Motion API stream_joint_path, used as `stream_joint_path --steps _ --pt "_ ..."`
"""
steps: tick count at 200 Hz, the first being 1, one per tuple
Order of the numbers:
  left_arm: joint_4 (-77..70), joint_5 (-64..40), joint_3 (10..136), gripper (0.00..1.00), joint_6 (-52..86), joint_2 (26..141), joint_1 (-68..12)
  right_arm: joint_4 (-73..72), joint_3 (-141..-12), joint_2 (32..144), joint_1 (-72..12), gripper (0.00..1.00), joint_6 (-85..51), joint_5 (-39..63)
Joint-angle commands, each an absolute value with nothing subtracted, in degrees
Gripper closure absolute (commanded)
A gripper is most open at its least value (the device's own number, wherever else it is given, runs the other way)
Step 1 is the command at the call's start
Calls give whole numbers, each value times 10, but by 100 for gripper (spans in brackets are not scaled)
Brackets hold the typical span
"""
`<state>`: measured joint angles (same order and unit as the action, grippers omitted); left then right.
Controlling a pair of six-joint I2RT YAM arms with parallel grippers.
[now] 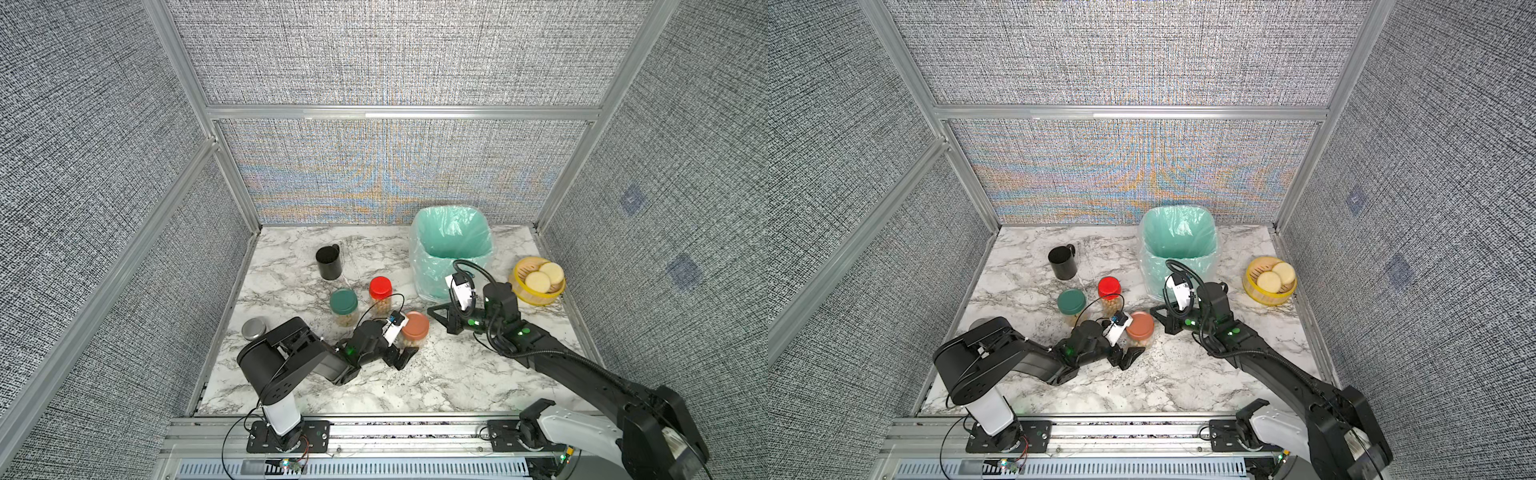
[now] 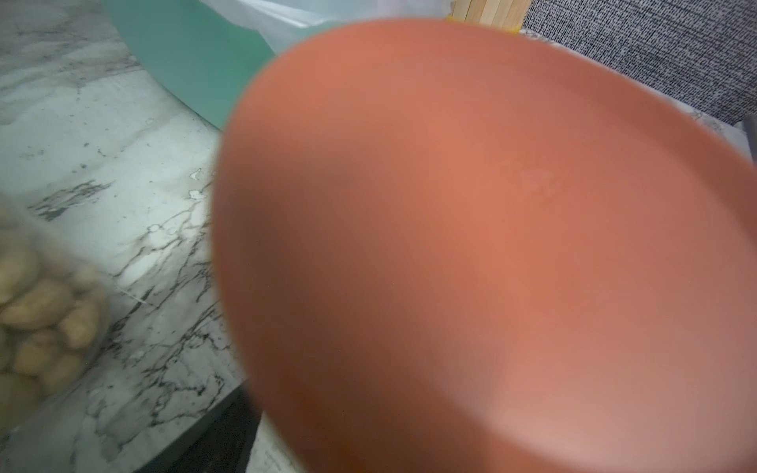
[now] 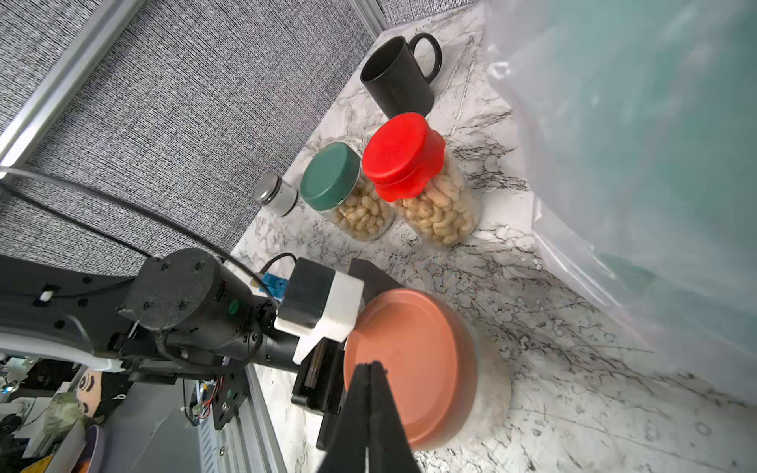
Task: Empty moldy peanuts from jars
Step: Place the jar at the center of the board, then pick up the jar from the center of the board.
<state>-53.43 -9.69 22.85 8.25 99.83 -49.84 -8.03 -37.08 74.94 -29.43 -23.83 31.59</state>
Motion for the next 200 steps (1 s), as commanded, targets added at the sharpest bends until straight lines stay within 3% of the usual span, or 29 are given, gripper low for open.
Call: stream_joint_path --steps 1,9,13,30,50,116,166,200 --pt "-614 -69 217 0 96 1006 -498 27 -425 770 -305 89 -177 264" --pt "-631 -55 208 0 108 1004 -498 57 -444 770 -311 61 -166 233" --pt "-637 -43 202 0 118 1000 -498 68 -451 768 -315 51 -163 218" --pt "-622 -5 186 0 146 966 -498 106 -483 757 -328 25 -155 151" --pt "-591 -6 177 0 137 917 -498 168 -524 764 -354 2 -135 70" --pt "-442 -20 146 0 118 741 -498 360 -693 902 -419 2 -87 -12" --pt "-355 39 89 0 118 606 -498 431 -788 1000 -439 2 -75 8" --pt "-342 53 65 0 124 579 -498 473 -829 1041 -447 2 -72 30"
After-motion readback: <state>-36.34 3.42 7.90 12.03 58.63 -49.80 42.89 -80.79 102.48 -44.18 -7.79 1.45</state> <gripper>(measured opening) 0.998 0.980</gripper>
